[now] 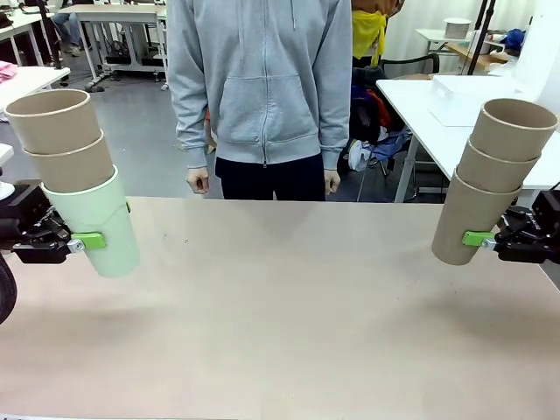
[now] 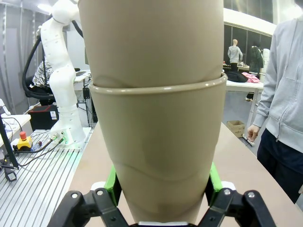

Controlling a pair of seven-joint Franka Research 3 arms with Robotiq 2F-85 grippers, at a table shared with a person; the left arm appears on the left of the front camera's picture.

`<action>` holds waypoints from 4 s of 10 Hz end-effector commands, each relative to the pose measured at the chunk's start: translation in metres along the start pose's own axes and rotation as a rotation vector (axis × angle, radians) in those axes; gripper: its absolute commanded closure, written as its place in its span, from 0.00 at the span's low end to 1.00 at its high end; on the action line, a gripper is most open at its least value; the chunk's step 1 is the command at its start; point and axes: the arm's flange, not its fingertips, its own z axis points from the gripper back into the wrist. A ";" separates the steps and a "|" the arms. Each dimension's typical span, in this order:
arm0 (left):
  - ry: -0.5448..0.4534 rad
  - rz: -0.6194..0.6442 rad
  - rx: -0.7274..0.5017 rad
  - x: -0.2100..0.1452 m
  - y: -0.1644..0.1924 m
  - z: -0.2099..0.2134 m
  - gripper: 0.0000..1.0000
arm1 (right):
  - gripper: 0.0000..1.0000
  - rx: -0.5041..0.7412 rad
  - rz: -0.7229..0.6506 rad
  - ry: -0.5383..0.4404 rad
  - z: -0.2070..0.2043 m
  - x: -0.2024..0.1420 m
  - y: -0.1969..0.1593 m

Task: Stack the cups and store them in the basket.
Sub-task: Place the stack of Reusable plastic cups into the Pantry Basket.

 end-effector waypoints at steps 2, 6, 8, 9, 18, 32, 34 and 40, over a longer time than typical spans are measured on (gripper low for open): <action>-0.007 -0.006 -0.009 0.003 -0.001 -0.001 0.15 | 0.16 0.001 0.010 -0.005 -0.001 0.003 0.000; -0.007 -0.006 -0.009 0.003 -0.001 -0.001 0.15 | 0.16 0.001 0.010 -0.005 -0.001 0.003 0.000; -0.007 -0.006 -0.009 0.003 -0.001 -0.001 0.15 | 0.16 0.001 0.010 -0.005 -0.001 0.003 0.000; -0.007 -0.006 -0.009 0.003 -0.001 -0.001 0.15 | 0.16 0.001 0.010 -0.005 -0.001 0.003 0.000; -0.007 -0.006 -0.009 0.003 -0.001 -0.001 0.15 | 0.16 0.001 0.010 -0.005 -0.001 0.003 0.000; -0.007 -0.006 -0.009 0.003 -0.001 -0.001 0.15 | 0.16 0.001 0.010 -0.005 -0.001 0.003 0.000; -0.007 -0.006 -0.009 0.003 -0.001 -0.001 0.15 | 0.16 0.001 0.010 -0.005 -0.001 0.003 0.000; -0.007 -0.006 -0.009 0.003 -0.001 -0.001 0.15 | 0.16 0.001 0.010 -0.005 -0.001 0.003 0.000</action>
